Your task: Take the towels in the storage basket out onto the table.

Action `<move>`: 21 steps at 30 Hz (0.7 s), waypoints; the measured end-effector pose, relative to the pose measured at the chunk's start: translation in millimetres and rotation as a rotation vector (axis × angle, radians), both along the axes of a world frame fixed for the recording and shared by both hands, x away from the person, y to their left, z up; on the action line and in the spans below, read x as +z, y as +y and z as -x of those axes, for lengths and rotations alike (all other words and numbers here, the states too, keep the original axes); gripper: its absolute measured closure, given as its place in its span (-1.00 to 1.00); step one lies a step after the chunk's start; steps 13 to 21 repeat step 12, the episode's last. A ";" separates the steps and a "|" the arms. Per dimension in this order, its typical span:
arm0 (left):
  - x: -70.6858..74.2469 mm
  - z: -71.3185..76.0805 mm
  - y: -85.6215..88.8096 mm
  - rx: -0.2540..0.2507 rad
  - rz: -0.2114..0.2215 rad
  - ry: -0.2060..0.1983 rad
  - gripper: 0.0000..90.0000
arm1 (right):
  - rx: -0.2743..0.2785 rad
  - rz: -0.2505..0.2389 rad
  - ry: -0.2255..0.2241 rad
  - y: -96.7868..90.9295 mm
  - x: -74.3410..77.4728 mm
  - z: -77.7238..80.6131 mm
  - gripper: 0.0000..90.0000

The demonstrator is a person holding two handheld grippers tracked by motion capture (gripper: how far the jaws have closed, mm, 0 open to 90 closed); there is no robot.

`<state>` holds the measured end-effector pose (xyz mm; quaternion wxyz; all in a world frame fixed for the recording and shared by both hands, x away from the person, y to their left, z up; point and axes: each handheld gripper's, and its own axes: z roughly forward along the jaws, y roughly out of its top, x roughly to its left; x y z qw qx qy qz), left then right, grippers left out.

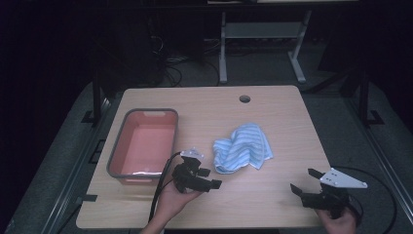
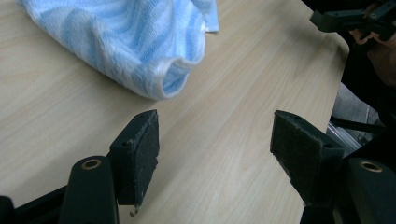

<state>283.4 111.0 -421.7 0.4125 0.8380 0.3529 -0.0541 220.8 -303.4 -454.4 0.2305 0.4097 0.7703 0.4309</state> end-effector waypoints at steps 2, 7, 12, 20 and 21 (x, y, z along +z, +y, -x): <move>-2.5 4.7 1.8 0.004 0.005 -0.006 -0.29 | 0.000 -0.001 0.003 0.7 0.1 0.4 -0.68; -11.5 18.8 3.8 0.023 0.013 -0.035 -0.34 | 0.013 0.009 -0.004 3.9 0.1 3.3 -0.69; -16.9 24.8 1.9 0.004 0.019 -0.032 -0.36 | 0.027 0.004 -0.015 8.6 0.8 7.5 -0.68; -16.9 24.8 1.9 0.004 0.019 -0.032 -0.36 | 0.027 0.004 -0.015 8.6 0.8 7.5 -0.68; -16.9 24.8 1.9 0.004 0.019 -0.032 -0.36 | 0.027 0.004 -0.015 8.6 0.8 7.5 -0.68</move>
